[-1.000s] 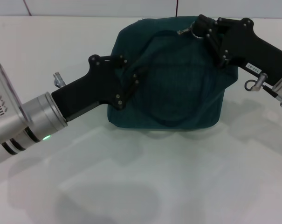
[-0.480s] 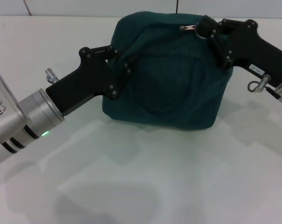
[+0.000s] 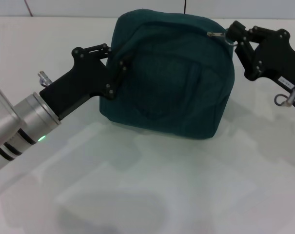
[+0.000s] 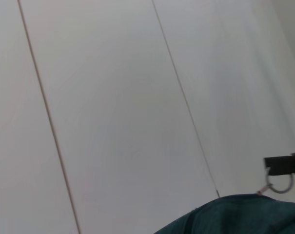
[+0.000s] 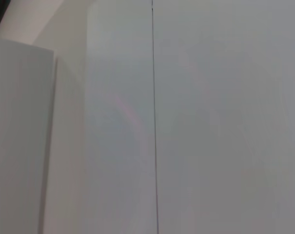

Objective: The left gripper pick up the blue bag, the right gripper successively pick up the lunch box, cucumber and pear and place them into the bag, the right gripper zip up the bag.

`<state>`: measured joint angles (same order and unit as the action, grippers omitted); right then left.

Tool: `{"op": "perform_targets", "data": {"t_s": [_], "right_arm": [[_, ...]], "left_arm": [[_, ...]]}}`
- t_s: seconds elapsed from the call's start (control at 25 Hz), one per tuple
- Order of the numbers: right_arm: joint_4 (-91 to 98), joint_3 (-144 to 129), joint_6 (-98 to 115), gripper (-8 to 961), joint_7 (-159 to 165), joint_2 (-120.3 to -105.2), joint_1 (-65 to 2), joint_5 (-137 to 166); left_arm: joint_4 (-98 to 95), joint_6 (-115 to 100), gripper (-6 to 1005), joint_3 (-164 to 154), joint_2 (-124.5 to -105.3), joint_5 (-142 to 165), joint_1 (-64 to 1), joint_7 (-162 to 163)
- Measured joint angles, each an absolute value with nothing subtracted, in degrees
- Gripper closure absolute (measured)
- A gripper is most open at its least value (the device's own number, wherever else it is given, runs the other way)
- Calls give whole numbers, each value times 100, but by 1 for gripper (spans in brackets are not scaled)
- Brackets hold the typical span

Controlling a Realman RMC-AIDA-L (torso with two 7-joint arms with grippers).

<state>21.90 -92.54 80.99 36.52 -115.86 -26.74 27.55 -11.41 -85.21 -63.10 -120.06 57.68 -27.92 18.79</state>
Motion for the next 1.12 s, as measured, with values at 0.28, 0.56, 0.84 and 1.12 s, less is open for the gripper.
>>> {"op": "perform_targets", "data": {"t_s": [0.28, 0.56, 0.84, 1.12], "right_arm": [[2014, -9255, 8280, 919, 3642, -11569, -2500, 2737], [2000, -9229, 8306, 918, 3637, -11543, -2217, 2737], [1817, -9100, 8452, 918, 3637, -11515, -1993, 2740], [1508, -9057, 8511, 917, 3680, -11517, -1916, 2738]], "left_arm": [[-1039, -8517, 855, -6310, -11996, 5751, -2833, 1916], [-1039, -8515, 855, -6310, -11997, 5746, -2845, 1913], [-1066, -8412, 861, -6343, -11997, 5746, -2918, 1868], [-1042, -8409, 862, -6349, -11997, 5772, -2986, 1877]]}}
